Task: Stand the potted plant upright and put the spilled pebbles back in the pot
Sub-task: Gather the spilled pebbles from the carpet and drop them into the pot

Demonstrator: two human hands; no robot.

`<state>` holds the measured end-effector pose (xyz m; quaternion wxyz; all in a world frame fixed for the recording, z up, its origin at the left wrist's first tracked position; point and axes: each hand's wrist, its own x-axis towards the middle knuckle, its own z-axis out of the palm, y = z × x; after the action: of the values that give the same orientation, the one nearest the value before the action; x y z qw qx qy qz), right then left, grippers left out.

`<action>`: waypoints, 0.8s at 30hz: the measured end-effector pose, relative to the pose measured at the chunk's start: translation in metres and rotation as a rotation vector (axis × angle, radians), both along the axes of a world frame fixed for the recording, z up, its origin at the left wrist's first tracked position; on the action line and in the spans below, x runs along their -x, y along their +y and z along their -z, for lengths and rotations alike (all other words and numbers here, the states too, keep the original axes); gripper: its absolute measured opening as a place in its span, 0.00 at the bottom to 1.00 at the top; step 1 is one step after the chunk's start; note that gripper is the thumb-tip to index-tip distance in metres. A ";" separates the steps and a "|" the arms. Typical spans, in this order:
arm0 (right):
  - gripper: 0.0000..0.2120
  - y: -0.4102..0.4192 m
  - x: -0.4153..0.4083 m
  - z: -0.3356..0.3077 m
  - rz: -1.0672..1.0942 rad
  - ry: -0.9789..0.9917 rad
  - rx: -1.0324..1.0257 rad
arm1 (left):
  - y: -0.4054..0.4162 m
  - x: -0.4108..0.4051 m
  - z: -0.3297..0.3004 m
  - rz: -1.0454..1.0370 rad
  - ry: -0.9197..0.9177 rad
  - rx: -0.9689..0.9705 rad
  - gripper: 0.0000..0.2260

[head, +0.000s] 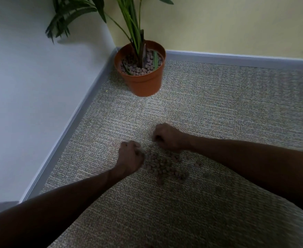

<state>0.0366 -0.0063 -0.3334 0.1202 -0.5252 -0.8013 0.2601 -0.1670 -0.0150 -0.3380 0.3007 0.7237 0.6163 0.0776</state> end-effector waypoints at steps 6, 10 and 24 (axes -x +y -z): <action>0.08 -0.026 -0.019 -0.004 0.000 0.051 0.088 | -0.018 -0.021 -0.008 0.215 -0.072 -0.017 0.06; 0.22 -0.023 -0.053 -0.024 -0.043 -0.110 0.070 | -0.019 -0.005 -0.004 0.309 0.017 -0.011 0.22; 0.28 -0.052 -0.033 0.000 -0.117 -0.067 0.177 | -0.028 -0.013 -0.007 0.609 -0.057 -0.059 0.25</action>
<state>0.0699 -0.0588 -0.3338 0.0312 -0.4944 -0.8081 0.3186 -0.1535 -0.0426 -0.3305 0.3062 0.8811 0.3598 0.0223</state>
